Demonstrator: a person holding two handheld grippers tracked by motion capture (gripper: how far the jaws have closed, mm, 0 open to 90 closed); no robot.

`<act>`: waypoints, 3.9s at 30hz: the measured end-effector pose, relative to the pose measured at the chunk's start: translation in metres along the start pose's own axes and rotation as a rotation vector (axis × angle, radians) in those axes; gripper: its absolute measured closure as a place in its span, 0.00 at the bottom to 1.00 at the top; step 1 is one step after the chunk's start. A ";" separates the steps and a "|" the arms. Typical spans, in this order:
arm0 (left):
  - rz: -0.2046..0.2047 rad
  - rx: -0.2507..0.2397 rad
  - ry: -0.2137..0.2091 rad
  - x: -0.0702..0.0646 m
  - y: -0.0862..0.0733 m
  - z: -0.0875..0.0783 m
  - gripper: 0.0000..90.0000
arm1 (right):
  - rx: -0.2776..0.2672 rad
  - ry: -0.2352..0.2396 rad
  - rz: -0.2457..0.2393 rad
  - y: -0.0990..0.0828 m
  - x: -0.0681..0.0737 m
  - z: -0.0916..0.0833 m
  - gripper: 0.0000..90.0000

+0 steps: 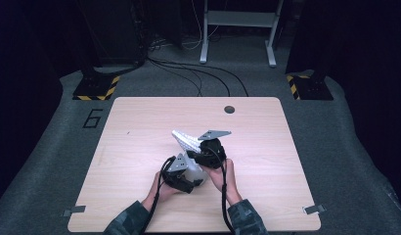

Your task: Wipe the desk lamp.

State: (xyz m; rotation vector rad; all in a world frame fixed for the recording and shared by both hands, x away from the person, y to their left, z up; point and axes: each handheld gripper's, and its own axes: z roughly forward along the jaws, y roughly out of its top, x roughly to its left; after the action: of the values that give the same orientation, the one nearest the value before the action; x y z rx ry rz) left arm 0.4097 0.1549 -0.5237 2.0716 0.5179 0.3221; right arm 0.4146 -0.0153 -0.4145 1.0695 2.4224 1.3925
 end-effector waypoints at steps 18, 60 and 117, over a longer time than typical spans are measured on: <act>-0.007 0.000 -0.004 0.000 0.000 0.000 0.09 | -0.011 0.006 0.019 -0.009 -0.008 -0.010 0.95; 0.000 0.002 0.002 0.001 0.000 0.000 0.09 | 0.028 0.004 0.014 0.005 -0.003 0.001 0.95; -0.006 0.013 -0.004 0.001 0.000 0.000 0.09 | -0.085 -0.006 0.080 -0.052 -0.019 -0.051 0.95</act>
State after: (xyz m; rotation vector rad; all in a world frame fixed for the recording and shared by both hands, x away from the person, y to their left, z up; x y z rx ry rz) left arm 0.4105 0.1555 -0.5236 2.0826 0.5243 0.3118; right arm 0.3792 -0.0798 -0.4323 1.1596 2.3171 1.4996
